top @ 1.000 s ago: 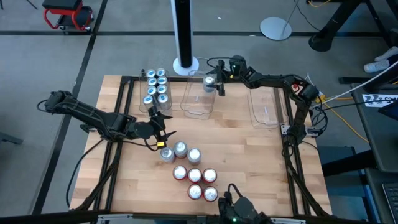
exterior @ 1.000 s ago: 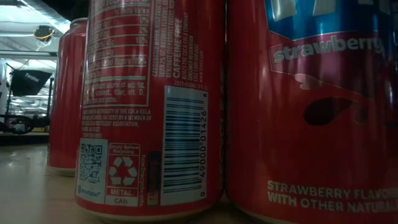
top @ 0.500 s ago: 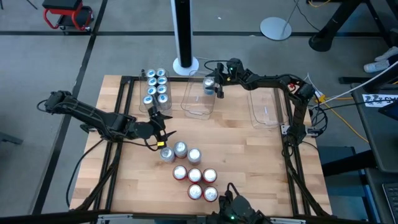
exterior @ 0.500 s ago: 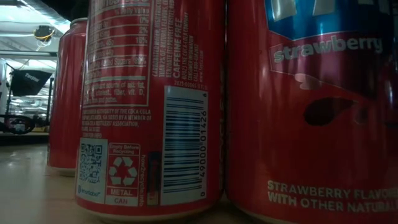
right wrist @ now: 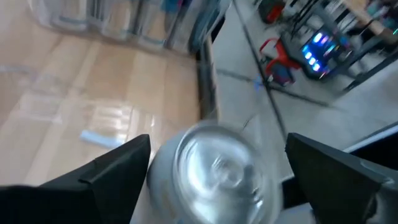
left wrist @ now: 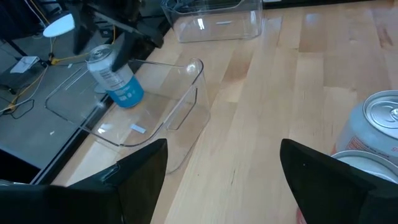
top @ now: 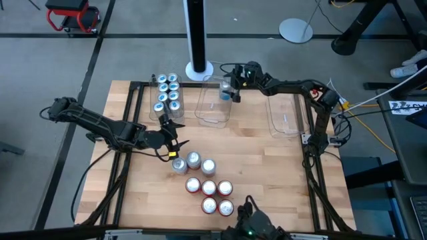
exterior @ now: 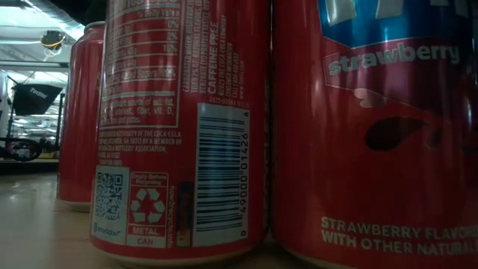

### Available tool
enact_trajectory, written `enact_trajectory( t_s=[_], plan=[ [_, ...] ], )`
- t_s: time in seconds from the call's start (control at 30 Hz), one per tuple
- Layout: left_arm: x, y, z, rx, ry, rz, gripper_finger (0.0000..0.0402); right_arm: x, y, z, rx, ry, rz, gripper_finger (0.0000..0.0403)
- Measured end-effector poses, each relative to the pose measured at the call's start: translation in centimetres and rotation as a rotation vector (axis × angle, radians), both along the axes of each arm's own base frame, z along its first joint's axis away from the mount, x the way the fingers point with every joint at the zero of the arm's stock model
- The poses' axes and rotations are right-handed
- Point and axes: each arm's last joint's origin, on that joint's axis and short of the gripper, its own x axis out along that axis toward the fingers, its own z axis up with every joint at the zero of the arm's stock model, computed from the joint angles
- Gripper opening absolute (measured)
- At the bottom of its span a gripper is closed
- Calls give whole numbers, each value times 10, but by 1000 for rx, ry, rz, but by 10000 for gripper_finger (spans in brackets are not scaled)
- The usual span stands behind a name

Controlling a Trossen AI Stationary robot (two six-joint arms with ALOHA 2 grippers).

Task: Sort soda cans
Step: Put the blue-white soda can into the middle transparent bin, then put the orange-white soda can into the middle transparent bin

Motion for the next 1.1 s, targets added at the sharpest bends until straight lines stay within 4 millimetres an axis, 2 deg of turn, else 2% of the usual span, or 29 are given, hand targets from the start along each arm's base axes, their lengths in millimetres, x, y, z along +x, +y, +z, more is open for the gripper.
enact_trajectory(
  t_s=[0.27,0.43,0.6,0.7,0.9,1.1],
  plan=[
    [0,0,0,0,0,0,301,-11,10,47,-92,-60,12,376],
    [0,0,0,0,0,0,301,-21,32,82,-175,-61,112,376],
    [0,0,0,2,1,-1,301,-22,74,111,-241,-49,252,376],
    [0,0,0,-25,-12,14,301,-20,107,120,-286,-3,358,376],
    [0,-1,0,-52,-19,8,301,-12,179,115,-362,157,589,376],
    [4,-2,-8,-32,-142,-45,301,-1,224,113,-420,198,625,376]
  ],
)
